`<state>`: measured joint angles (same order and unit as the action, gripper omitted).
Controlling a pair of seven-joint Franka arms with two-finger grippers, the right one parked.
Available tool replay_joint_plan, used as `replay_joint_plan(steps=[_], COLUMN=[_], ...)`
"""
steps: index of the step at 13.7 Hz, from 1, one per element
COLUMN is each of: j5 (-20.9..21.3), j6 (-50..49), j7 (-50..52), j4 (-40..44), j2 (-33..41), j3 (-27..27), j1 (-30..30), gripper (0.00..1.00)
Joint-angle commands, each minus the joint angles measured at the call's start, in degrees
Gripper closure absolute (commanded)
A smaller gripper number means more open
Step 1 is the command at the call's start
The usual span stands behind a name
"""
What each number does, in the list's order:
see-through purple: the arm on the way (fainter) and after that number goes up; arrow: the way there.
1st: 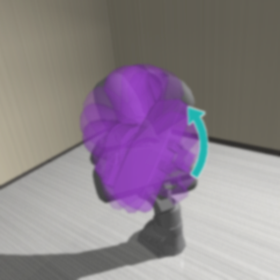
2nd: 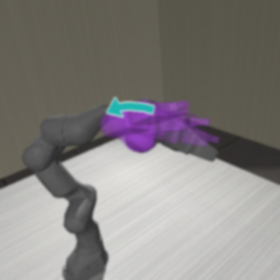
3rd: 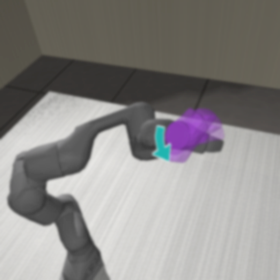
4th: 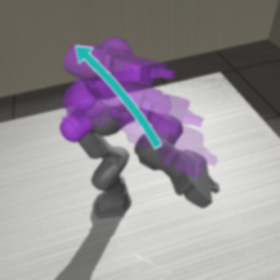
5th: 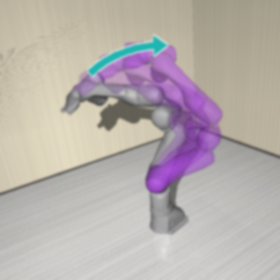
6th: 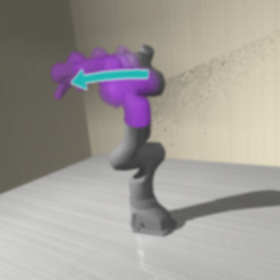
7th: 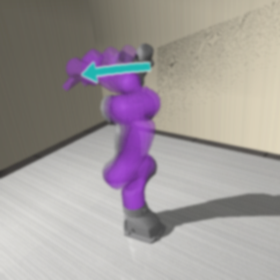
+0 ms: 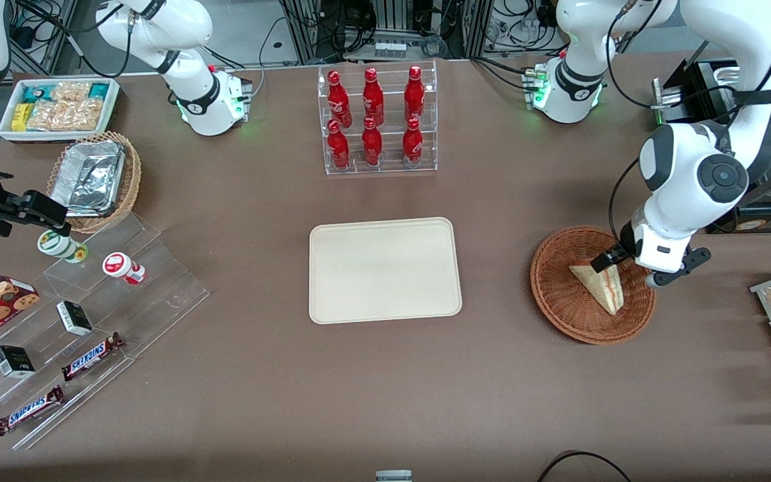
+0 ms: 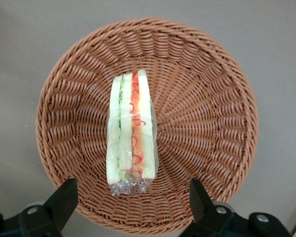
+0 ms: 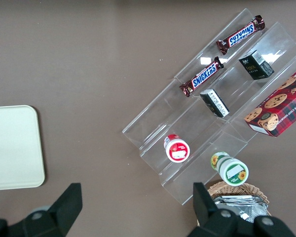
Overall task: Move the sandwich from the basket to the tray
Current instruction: 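Lower the open left gripper around the wrapped sandwich and close it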
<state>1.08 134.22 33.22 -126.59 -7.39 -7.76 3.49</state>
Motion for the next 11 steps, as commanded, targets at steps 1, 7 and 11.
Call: replay_joint_plan(steps=[1,7,11], j5=[-0.29,-0.29,-0.29], j6=[1.21,6.04,7.54], j7=[1.23,1.32,1.32], j4=[-0.41,-0.59,-0.59], j2=[-1.04,-5.17,-7.11], j3=[-0.32,-0.23,-0.32], j1=[0.38,1.25,2.13], gripper=[0.0,0.0,0.0])
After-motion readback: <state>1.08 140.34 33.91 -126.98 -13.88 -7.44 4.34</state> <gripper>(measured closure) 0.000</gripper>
